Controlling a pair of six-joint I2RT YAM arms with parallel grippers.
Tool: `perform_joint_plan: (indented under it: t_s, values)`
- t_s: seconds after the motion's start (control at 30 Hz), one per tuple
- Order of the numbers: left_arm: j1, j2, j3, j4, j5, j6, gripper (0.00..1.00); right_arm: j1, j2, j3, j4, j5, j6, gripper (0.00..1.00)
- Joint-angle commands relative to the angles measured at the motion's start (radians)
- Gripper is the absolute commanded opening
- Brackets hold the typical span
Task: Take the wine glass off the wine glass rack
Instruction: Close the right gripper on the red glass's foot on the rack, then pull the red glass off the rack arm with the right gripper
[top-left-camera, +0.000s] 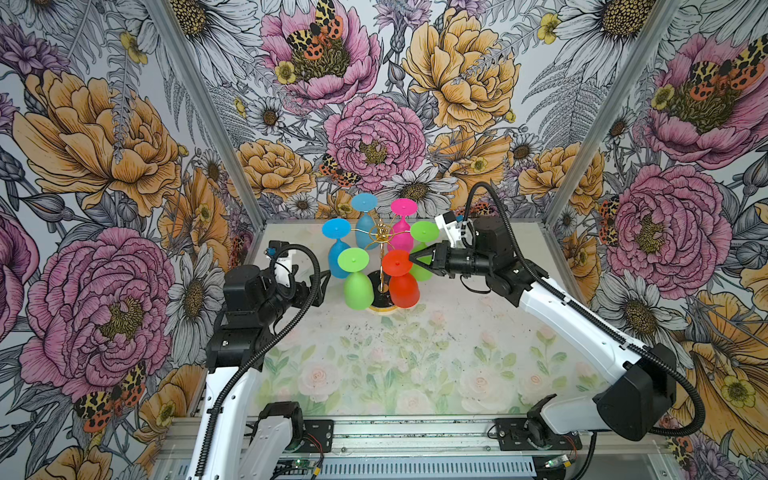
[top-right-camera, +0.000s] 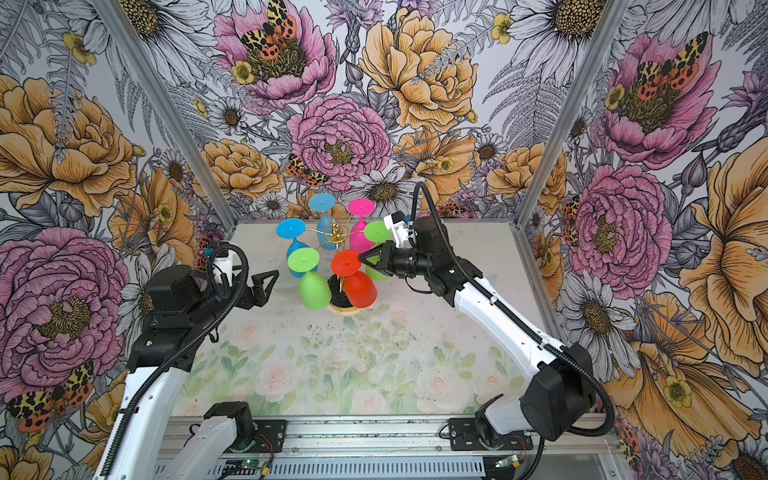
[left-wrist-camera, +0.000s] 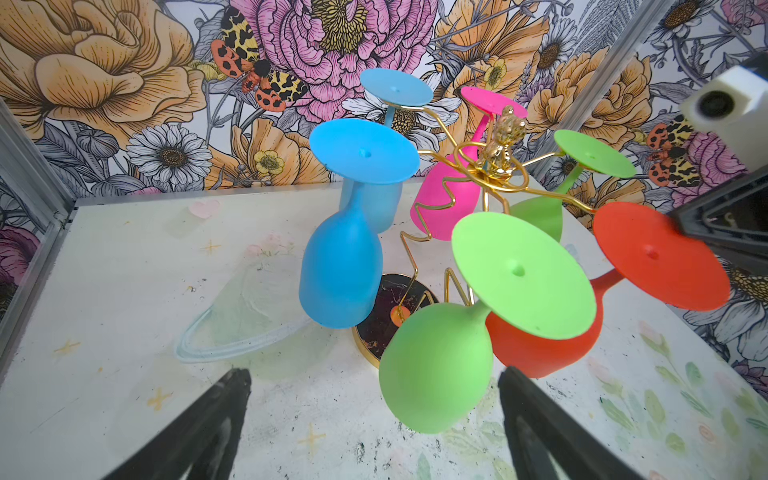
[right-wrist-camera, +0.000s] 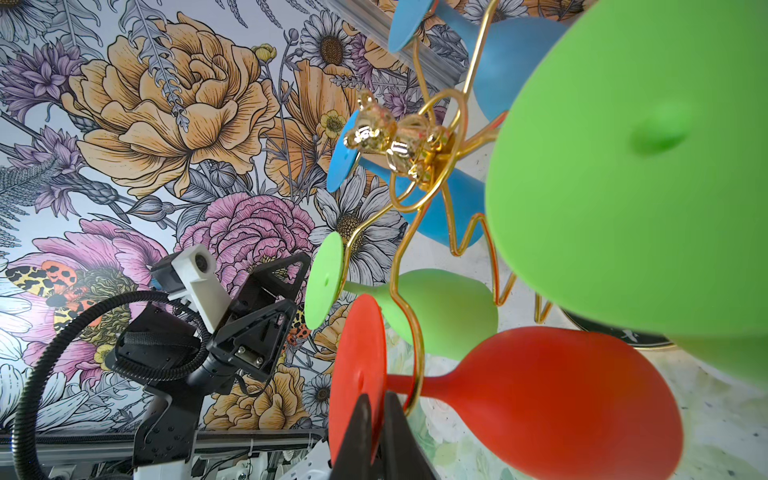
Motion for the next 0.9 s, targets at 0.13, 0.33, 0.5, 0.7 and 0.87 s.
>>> perform_joint_plan:
  t_s: [0.13, 0.33, 0.5, 0.7, 0.87]
  values:
    - [-0.001, -0.025, 0.000, 0.002, 0.005, 0.015, 0.95, 0.006, -0.002, -0.017, 0.078, -0.030, 0.027, 0.05]
    - [-0.001, -0.033, 0.007, 0.002, 0.004, 0.012, 0.95, -0.007, -0.005, -0.094, 0.303, -0.088, 0.173, 0.00]
    - [-0.001, -0.034, 0.007, 0.002, 0.005, 0.010, 0.95, -0.017, 0.001, -0.131, 0.386, -0.086, 0.231, 0.00]
    - [-0.001, -0.031, 0.014, 0.001, 0.000, 0.012, 0.95, -0.020, -0.001, -0.120, 0.390, -0.083, 0.237, 0.00]
    - [0.000, -0.031, 0.017, 0.001, 0.000, 0.012, 0.95, -0.029, 0.002, -0.116, 0.403, -0.079, 0.260, 0.00]
